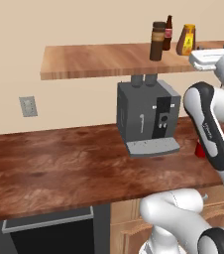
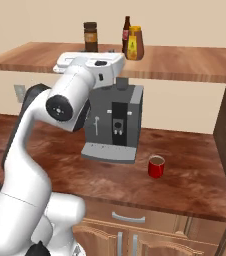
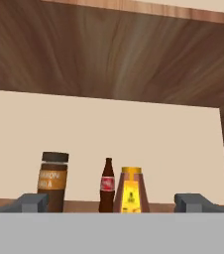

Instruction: Pick the cinnamon and honey bottle from the shelves and place them next to the mug.

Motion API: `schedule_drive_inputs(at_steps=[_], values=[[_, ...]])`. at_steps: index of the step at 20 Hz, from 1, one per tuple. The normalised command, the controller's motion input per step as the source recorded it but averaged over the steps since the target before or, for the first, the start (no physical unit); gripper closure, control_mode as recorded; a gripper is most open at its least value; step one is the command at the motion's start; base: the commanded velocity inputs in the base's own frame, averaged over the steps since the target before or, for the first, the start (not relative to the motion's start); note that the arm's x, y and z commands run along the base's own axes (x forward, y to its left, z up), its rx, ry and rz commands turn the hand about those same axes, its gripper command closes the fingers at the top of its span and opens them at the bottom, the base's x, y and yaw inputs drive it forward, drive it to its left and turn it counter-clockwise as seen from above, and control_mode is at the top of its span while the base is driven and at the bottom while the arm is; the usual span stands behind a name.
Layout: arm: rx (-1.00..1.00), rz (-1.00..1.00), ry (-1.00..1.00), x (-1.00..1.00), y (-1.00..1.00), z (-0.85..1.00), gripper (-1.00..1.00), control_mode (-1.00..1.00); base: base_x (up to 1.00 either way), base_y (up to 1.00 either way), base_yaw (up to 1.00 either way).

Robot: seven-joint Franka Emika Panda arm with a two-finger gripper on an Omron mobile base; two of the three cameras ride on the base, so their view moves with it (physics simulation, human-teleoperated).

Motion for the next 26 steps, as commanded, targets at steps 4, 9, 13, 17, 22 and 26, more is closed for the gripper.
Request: schedule_drive_inputs(at_steps=[4,9,13,17,22,26], values=[[0.00,0.00,0.00,0.04,-0.02,0.00,-1.00,-1.00,0.00,0.00,0.00],[0.00,0.00,0.04,0.31,0.00,0.00,-1.00,-1.00,0.00,0.00,0.00],[0.00,0.00,0.08,0.45,0.00,0.02,-1.00,-1.00,0.00,0.00,0.00],[0.00,0.00,0.01,0.05,0.00,0.00,-1.00,-1.00,0.00,0.00,0.00],[0.00,0.00,0.00,0.07,-0.09,0.09,-1.00,-1.00,0.00,0.00,0.00],[0.00,0.00,0.00,0.12,-0.06,0.12,-1.00,-1.00,0.00,0.00,0.00]])
